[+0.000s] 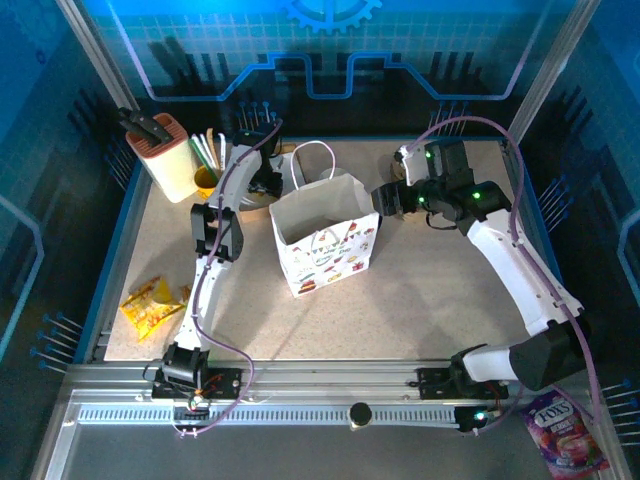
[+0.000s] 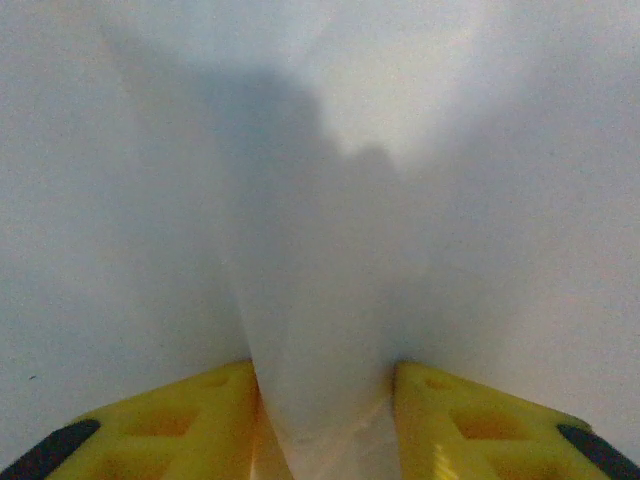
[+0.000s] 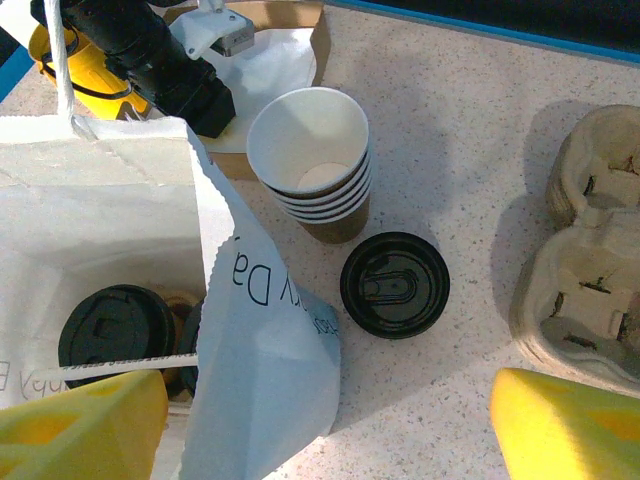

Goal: Pack the takeout coffee

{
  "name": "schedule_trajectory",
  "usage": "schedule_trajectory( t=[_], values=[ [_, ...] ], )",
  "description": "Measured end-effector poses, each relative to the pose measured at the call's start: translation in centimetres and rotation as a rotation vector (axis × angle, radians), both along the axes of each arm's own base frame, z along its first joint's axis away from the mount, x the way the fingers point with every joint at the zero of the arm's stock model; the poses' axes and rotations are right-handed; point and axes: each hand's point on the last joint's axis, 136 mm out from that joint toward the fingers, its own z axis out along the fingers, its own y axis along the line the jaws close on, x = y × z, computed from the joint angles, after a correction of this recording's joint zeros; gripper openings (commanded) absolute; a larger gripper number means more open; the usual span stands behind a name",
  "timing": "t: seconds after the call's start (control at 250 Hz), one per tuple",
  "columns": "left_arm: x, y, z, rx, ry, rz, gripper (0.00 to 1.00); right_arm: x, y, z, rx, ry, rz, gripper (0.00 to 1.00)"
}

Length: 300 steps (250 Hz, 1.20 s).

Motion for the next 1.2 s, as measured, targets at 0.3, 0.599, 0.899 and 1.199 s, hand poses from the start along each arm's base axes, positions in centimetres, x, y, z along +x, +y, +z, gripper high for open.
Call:
schedule_trajectory(
  t=[0.3,0.599,0.899,1.199],
  values=[
    [0.0,0.1,0.2,-0.008,-0.002,0.0,0.27,0.1,0.1,-0.3,-0.002,0.008,0.001,0.85],
    [0.1,0.1,0.3,-0.016,-0.004,0.001,0.25,0.3,0.1,-0.8,-0.007,0.02,0.001,0.86],
    [0.6,0.1,1.2,-0.023,-0.034,0.002,0.24,0.4,0.1,-1.0,-0.009,0.027,0.001,0.86],
    [1.2,0.0,2.6,-0.03,-0.074,0.003,0.18,0.3,0.1,-1.0,-0.01,0.029,0.001,0.87]
  ],
)
